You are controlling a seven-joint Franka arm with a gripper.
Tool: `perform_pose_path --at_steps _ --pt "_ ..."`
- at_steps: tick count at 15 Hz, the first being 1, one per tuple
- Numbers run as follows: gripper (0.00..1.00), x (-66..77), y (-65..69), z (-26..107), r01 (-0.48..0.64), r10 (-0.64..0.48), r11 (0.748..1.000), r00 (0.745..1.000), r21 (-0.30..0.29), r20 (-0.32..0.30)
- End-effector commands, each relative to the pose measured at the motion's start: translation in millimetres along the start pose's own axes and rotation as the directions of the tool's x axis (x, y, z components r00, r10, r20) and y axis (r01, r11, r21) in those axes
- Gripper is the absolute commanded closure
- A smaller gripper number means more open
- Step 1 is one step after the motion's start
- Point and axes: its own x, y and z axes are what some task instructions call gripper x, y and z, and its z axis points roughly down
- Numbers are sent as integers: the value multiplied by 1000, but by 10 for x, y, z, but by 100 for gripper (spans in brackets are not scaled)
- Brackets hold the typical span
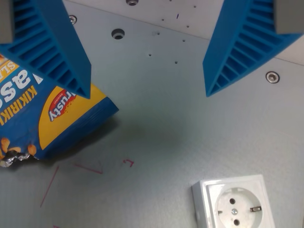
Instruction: Rotate around base positive x
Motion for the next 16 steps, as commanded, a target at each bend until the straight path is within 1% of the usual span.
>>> perform_pose_path --at_steps 1,9,16 --pt "0 1 3 -19 0 0 1000 1000 11 -9" --pt "0 1 3 -19 4 1 994 999 111 -47" --pt "0 1 3 -19 11 4 980 997 197 -79"
